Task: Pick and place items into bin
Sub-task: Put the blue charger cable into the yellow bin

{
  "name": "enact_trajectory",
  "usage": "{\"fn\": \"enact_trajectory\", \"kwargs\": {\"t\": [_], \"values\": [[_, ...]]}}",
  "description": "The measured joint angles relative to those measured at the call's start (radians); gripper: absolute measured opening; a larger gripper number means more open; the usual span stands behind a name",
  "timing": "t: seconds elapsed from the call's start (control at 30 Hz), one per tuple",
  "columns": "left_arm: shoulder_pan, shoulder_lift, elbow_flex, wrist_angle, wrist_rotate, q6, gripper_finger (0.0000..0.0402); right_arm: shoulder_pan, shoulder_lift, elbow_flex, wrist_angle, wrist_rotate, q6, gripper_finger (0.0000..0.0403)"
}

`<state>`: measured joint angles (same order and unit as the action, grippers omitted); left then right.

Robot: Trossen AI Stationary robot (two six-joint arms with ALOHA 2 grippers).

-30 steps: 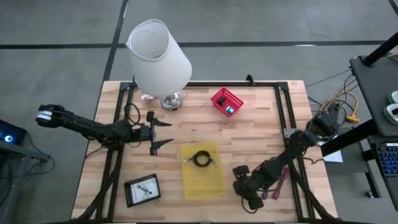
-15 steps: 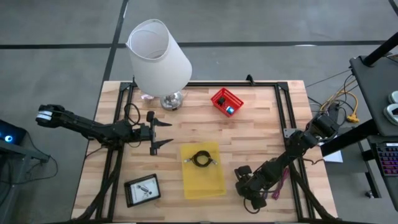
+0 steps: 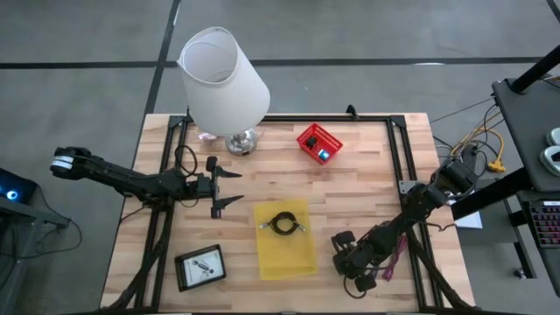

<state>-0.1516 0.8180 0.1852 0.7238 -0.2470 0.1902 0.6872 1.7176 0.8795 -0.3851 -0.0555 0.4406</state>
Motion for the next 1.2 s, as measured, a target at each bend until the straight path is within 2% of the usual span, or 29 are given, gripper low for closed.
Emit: {"fn": "enact_trajectory", "kwargs": {"t": [0.13, 0.33, 0.6, 0.83, 1.2], "values": [[0.0, 0.0, 0.0, 0.0, 0.0, 0.0, 0.0279, 0.0, -0.001, 0.0, 0.0, 0.0, 0.0, 0.0045], [0.0, 0.0, 0.0, 0.0, 0.0, 0.0, 0.0279, 0.0, -0.002, 0.0, 0.0, 0.017, 0.0, 0.0046], [0.0, 0.0, 0.0, 0.0, 0.0, 0.0, 0.0279, -0.002, -0.037, -0.003, -0.002, 0.159, -0.003, 0.0045], [0.0, 0.0, 0.0, 0.0, 0.0, 0.0, 0.0279, 0.0, -0.113, -0.003, -0.001, 0.237, -0.007, 0.0046], [0.0, 0.0, 0.0, 0.0, 0.0, 0.0, 0.0279, 0.002, -0.246, -0.014, 0.019, 0.482, -0.05, 0.0045]]}}
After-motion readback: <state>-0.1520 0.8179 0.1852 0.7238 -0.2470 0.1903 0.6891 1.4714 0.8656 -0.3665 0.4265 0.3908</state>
